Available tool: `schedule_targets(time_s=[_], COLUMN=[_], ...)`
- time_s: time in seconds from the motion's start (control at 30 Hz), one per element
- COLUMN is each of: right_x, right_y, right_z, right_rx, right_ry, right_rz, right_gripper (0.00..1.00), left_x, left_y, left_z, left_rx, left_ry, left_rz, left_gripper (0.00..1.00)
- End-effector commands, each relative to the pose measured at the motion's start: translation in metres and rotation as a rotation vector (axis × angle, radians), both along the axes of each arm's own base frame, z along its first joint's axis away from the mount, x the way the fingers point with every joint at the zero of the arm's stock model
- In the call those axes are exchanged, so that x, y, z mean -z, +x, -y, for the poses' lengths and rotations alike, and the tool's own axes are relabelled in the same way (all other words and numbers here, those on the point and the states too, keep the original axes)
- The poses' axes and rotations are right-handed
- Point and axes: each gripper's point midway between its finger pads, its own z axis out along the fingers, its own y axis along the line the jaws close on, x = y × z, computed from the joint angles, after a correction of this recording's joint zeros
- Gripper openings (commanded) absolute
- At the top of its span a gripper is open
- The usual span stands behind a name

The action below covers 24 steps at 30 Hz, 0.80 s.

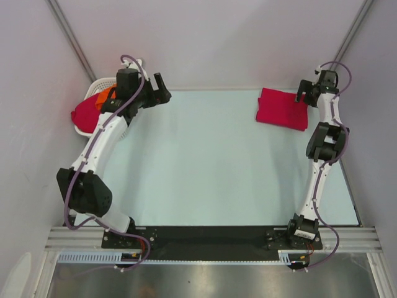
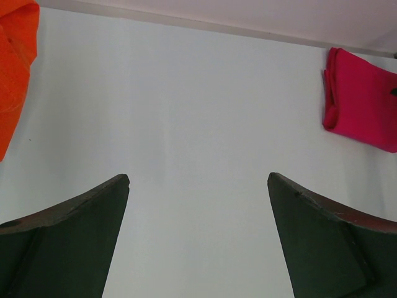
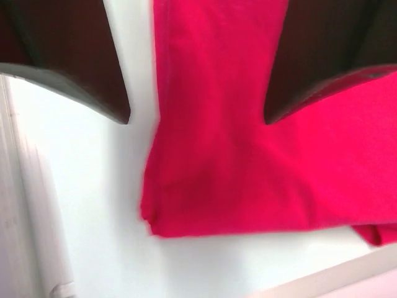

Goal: Fold and stack the t-shirts

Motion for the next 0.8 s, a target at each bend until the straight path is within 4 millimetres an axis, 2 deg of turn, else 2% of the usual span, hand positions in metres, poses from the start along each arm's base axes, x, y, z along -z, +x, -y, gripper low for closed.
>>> schedule_targets(time_s=[0.0,0.07,0.1,0.13,0.17,0.2,0.23,0.27,0.3,0.37,0.4,0.47,0.5,0.53,0.57,0.6,0.63,0.67,0.7,0.73,0.77], right_x=[-0.066,-0.096,-0.129,-0.149,-0.151,-0.192,-0.201,-0.173,-0.199,-0.179,-0.162,-0.139,-0.132,-0.114,-0.105,-0.095,-0.091,-0.073,-0.067,-0.074,-0.055], right_y=[0.013,0.007,-0.001,-0.006,-0.015,-0.023,-0.025,-0.033,-0.035,-0.040,-0.046,-0.048,-0.049,-0.049,-0.049,-0.048,-0.045,-0.044,-0.042,-0.036,-0.034], right_z=[0.016,0.014,0.013,0.009,0.004,-0.009,-0.036,-0.052,-0.089,-0.118,-0.131,-0.172,-0.184,-0.204,-0.211,-0.220,-0.225,-0.238,-0.244,-0.249,-0.258], right_rx=[0.034,0.074,0.105,0.138,0.167,0.164,0.083,0.076,0.015,0.003,-0.003,-0.020,-0.030,-0.046,-0.044,-0.055,-0.049,-0.065,-0.081,-0.097,-0.110], right_ry=[-0.091,-0.072,-0.059,-0.027,0.012,0.043,0.115,0.164,0.158,0.087,0.057,0.015,0.012,0.006,0.007,0.009,0.008,0.012,0.016,0.017,-0.010], right_rz=[0.118,0.145,0.183,0.211,0.198,0.271,0.295,0.234,0.290,0.250,0.201,0.141,0.118,0.083,0.072,0.060,0.055,0.026,0.017,0.034,-0.003], right_gripper=[0.99,1.00,1.00,1.00,1.00,1.00,1.00,1.00,1.00,1.00,1.00,1.00,1.00,1.00,1.00,1.00,1.00,1.00,0.98,0.96,0.95], left_x=[-0.033,-0.038,-0.039,-0.040,-0.044,-0.040,-0.038,-0.037,-0.032,-0.032,-0.031,-0.028,-0.020,-0.024,-0.024,-0.013,-0.017,-0.014,-0.006,-0.006,-0.009], left_y=[0.013,0.013,0.012,0.011,0.009,0.008,0.007,0.006,0.005,0.000,-0.004,-0.011,-0.015,-0.021,-0.026,-0.031,-0.038,-0.041,-0.044,-0.047,-0.052], left_z=[0.003,0.002,0.003,0.003,0.002,0.003,0.004,0.006,0.009,0.019,0.022,0.024,0.025,0.025,0.025,0.025,0.022,0.021,0.019,0.018,0.016], left_rx=[0.026,0.033,0.048,0.052,0.053,0.058,0.067,0.077,0.090,0.138,0.147,0.163,0.165,0.167,0.172,0.172,0.170,0.162,0.159,0.156,0.151], left_ry=[-0.009,-0.003,0.005,0.011,0.014,0.015,0.011,0.003,-0.014,-0.050,-0.069,-0.087,-0.098,-0.105,-0.111,-0.111,-0.112,-0.107,-0.100,-0.096,-0.094], left_rz=[0.087,0.100,0.110,0.115,0.127,0.129,0.137,0.141,0.145,0.145,0.147,0.147,0.137,0.153,0.157,0.143,0.157,0.157,0.147,0.150,0.159], left_gripper=[1.00,1.00,1.00,1.00,1.00,1.00,1.00,1.00,0.99,1.00,1.00,1.00,1.00,1.00,1.00,1.00,0.99,1.00,1.00,1.00,1.00])
